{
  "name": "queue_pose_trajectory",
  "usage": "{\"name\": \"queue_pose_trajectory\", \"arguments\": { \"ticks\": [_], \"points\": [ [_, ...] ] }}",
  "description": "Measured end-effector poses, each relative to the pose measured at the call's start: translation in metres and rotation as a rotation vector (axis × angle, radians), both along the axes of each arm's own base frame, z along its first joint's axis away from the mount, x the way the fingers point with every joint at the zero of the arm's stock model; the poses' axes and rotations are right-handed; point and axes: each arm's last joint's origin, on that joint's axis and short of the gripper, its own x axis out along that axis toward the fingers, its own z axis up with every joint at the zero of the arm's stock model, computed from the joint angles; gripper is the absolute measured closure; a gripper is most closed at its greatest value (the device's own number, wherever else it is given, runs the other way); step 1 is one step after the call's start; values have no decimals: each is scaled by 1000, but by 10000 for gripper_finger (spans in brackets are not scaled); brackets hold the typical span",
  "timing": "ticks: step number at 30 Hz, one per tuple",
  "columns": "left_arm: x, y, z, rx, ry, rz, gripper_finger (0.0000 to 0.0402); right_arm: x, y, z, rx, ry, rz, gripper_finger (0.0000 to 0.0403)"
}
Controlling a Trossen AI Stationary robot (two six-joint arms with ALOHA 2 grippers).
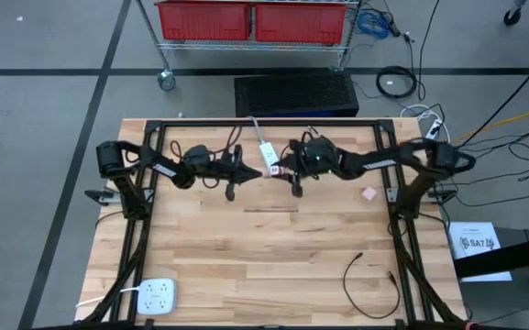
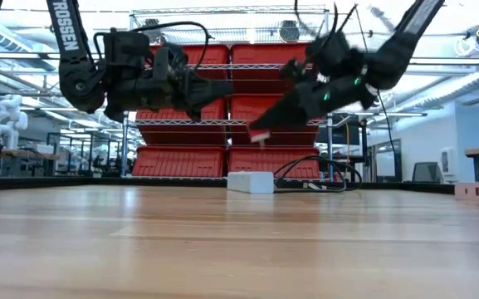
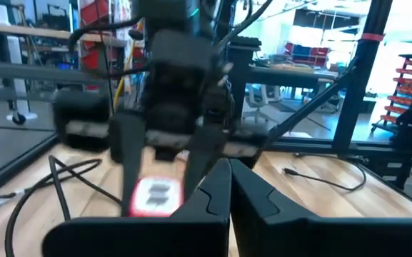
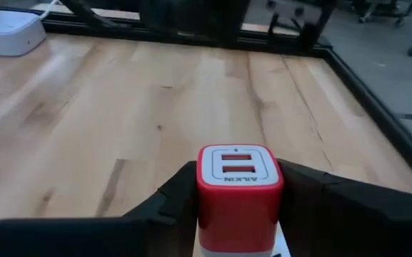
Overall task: Insert USB
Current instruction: Insert the pink charger adapter into the top white outlet extension
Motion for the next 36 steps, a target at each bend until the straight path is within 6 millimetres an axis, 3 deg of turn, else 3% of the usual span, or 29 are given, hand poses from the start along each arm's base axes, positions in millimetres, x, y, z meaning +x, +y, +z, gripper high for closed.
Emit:
{"name": "queue_pose_trajectory", "arguments": {
  "ticks": [7,19,24,29,32,36],
  "points": [
    [-1,1,0,2,1,-5,398,-2,-35,-31,86,-57,-30,283],
    [-1,2,-2,3,18,-2,398,9,-55,-50,109,-73,-111,283],
    [0,5,-10,-15,96,86,398,11,-50,-52,188,-67,-109,283],
    [-1,8,-21,-47,210,193,398,20,-29,-53,248,-52,-64,283],
    [-2,9,-27,-60,262,230,398,26,-16,-52,231,-66,-39,283],
    [-2,7,-34,-74,340,281,398,27,-13,-48,165,-111,-22,283]
  ]
}}
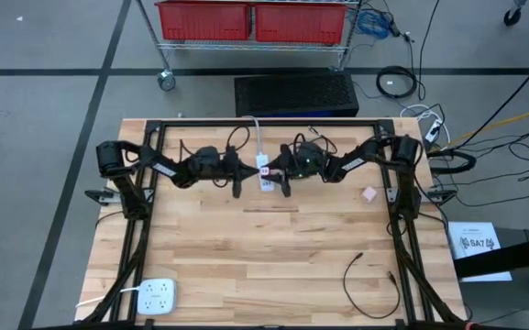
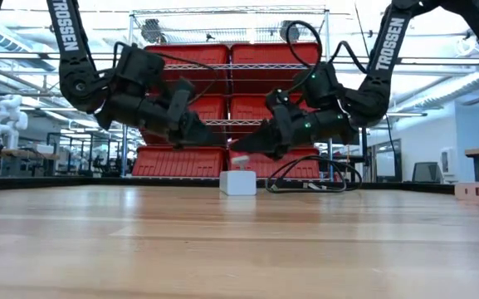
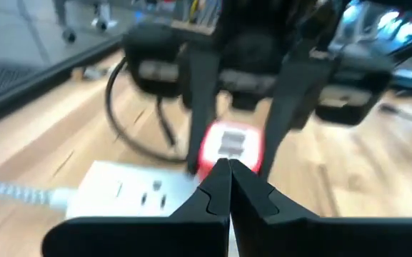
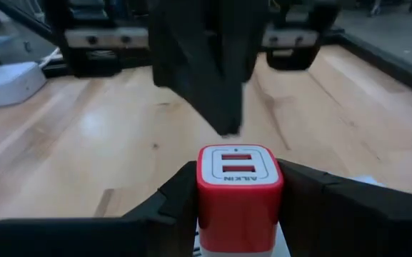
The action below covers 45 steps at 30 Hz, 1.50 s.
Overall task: Insert USB
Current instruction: Insert the pink charger adapter into the top white outlet extension
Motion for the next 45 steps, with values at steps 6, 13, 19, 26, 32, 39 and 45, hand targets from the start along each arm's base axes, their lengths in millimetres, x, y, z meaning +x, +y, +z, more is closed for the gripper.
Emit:
{"name": "queue_pose_trajectory", "arguments": {
  "ticks": [6,13,19,26,32,39,45],
  "points": [
    [0,-5,-7,43,91,61,398,-1,-6,-2,-83,-5,-2,283],
    [0,-6,-9,49,111,78,398,0,-6,4,-138,-76,52,283],
    [-5,-7,-14,48,143,115,398,-5,-17,5,-165,-82,11,283],
    [-12,-6,-19,63,173,273,398,-8,-27,1,-147,-17,-137,283],
    [-12,-5,-19,52,170,316,398,-9,-26,-7,-86,68,-212,283],
    [-13,-3,-19,64,174,356,398,3,4,-7,-16,48,-88,283],
    [-14,-4,-20,66,190,357,398,13,29,-3,-69,13,-27,283]
  ]
}}
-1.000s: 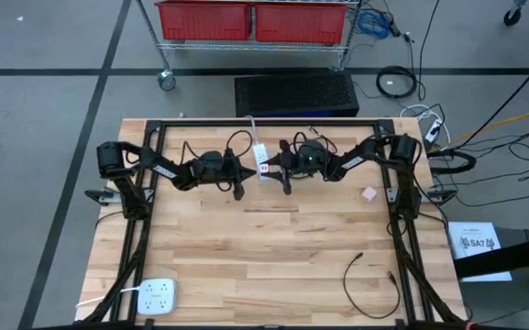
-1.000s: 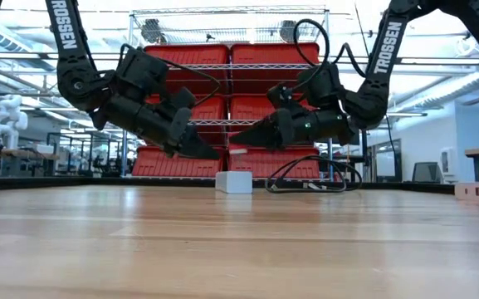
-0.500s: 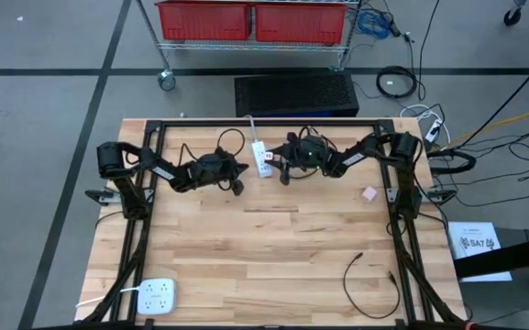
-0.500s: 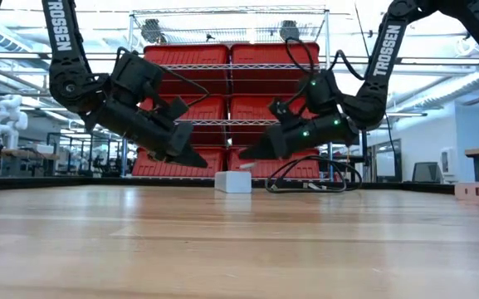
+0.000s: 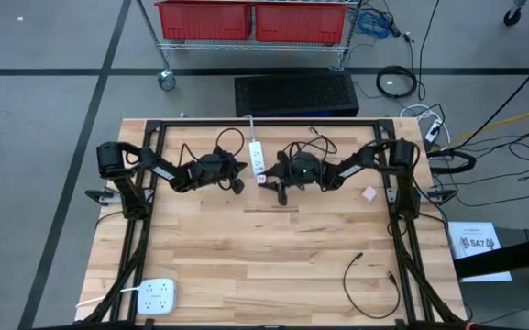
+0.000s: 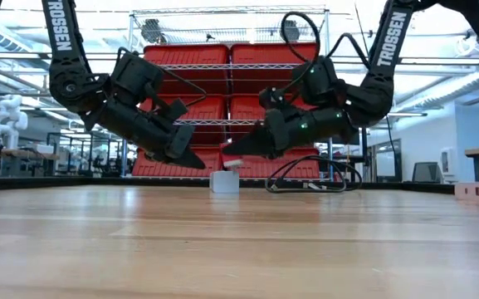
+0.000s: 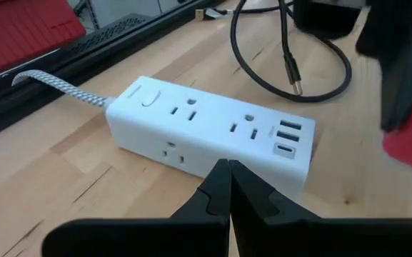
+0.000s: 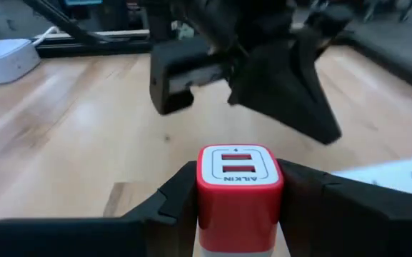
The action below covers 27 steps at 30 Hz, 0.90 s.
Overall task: Insert USB
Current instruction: Insert the pink charger adapter into the top white outlet extension
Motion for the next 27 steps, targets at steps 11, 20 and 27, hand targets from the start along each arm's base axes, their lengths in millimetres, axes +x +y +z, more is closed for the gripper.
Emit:
{"name": "queue_pose_trajectory", "arguments": {
  "ticks": [11,20,27],
  "points": [
    [1,-2,1,-6,-14,-26,398,6,-62,18,-9,24,-109,283],
    [-3,3,-3,19,41,137,398,9,-70,15,43,169,-232,283],
    [-7,11,-3,13,39,160,398,18,-45,13,129,202,-114,283]
  ]
}}
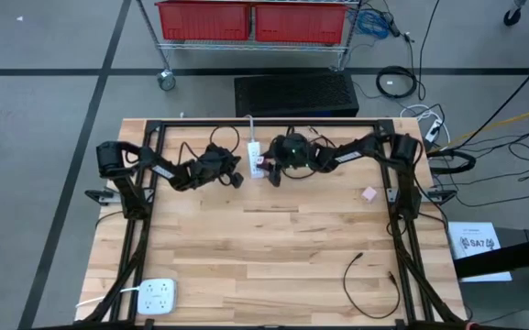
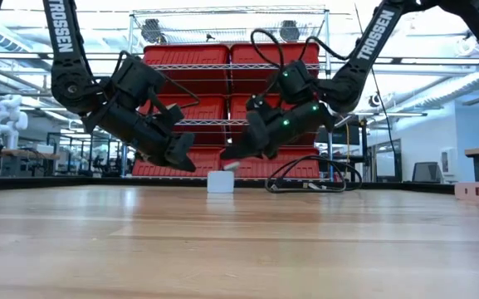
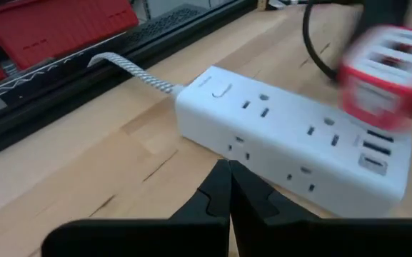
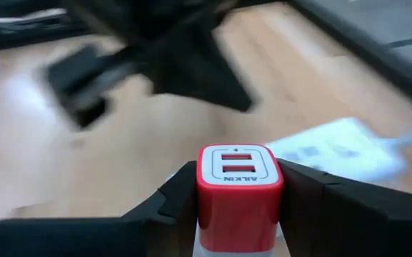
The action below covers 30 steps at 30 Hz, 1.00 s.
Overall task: Insert USB
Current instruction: Insert the pink charger adapter into the top white outlet extension
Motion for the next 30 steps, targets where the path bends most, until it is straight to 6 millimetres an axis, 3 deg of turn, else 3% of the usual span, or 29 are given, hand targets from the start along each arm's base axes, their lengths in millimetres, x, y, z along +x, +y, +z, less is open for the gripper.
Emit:
{"name": "queue_pose_trajectory", "arguments": {
  "ticks": [6,9,17,23,30],
  "points": [
    [-2,5,1,-17,-18,-22,398,6,30,-8,51,44,132,283],
    [-1,5,1,-10,-20,-52,398,10,38,-5,-25,4,193,283],
    [1,4,4,-12,-48,-119,398,5,-2,14,-180,-164,88,283],
    [3,4,8,3,-88,-189,398,5,-22,-4,-117,-144,49,283],
    [-3,10,1,-35,-15,-57,398,5,-25,-16,-75,-108,-70,283]
  ]
}}
